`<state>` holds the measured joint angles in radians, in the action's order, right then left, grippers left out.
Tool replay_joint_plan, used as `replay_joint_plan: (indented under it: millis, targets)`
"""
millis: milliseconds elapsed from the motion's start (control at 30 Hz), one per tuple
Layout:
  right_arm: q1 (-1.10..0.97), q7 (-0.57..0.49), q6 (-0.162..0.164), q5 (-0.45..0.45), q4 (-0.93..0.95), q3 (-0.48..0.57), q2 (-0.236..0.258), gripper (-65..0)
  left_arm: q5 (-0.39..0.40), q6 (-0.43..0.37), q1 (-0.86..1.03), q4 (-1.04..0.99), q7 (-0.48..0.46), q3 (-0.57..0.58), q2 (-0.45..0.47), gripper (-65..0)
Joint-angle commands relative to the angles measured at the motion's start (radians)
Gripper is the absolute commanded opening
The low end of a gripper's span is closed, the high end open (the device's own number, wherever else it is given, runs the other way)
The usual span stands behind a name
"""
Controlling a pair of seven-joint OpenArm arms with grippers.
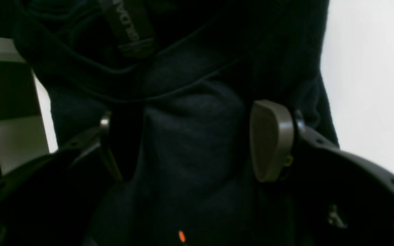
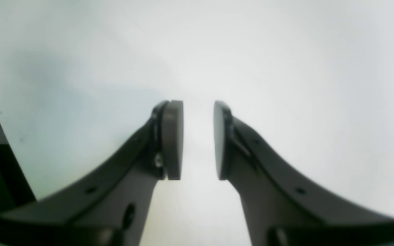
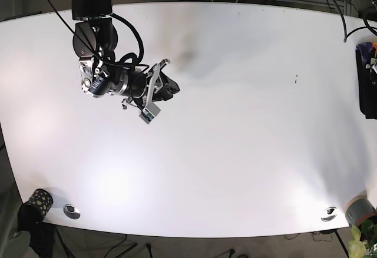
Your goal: Fold the T-shirt properly
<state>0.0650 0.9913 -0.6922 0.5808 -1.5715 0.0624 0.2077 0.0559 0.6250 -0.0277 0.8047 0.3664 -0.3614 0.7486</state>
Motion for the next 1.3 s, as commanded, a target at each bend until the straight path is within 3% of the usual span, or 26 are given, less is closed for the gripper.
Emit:
replay_joint_plan:
  millis: [0,100,267,333,500,733,867,1000,1100,1167,1267]
  targets:
    - [0.02,-0.021,-0.006,0.018,-0.02,-0.003,0.002,-50.6,-0.024,-0.006,-0.008,0.069,0.009,-0.031,0.033,-20.3]
    - [0.022,-0.027,-0.006,0.012,-0.02,-0.003,0.002,-50.6,-0.024,-0.006,-0.002,0.181,0.015,-0.101,0.025,-20.3]
    - [0.023,-0.081,-0.006,-0.012,-0.019,-0.003,0.005,-50.6,-0.024,-0.012,-0.002,0.353,0.01,-0.109,-0.048,-20.3]
    - [0.022,-0.116,-0.006,-0.06,-0.019,-0.003,0.003,-50.6,-0.024,-0.014,-0.001,0.408,0.009,-0.109,-0.084,-20.3]
    - [0.016,-0.291,-0.004,-0.302,-0.014,-0.005,-0.017,-50.6,-0.031,-0.047,-0.002,0.543,-0.042,-0.103,-0.206,-20.3]
    - [-0.024,-0.662,0.115,-0.64,0.006,-0.131,-0.092,-50.1,-0.032,-0.227,-0.001,0.551,-0.295,0.031,-0.354,-20.3]
    - [-0.052,-0.889,0.17,-0.747,0.069,-0.187,-0.101,-50.1,-0.032,-0.331,0.022,0.549,-0.398,0.134,-0.43,-20.3]
    - [-0.081,-1.038,0.248,-0.766,0.144,-0.212,-0.093,-49.9,-0.032,-0.416,0.056,0.554,-0.459,0.195,-0.479,-20.3]
    - [-0.116,-1.118,0.311,-0.758,0.184,-0.214,-0.041,-49.9,-0.032,-0.446,0.114,0.586,-0.495,0.21,-0.515,-20.3]
    - [-0.149,-1.139,0.332,-0.758,0.188,-0.214,-0.018,-49.9,-0.032,-0.451,0.153,0.612,-0.495,0.22,-0.553,-20.3]
    - [-0.213,-1.142,0.337,-0.738,0.158,-0.215,-0.004,-49.8,-0.032,-0.452,0.229,0.677,-0.495,0.221,-0.59,-20.3]
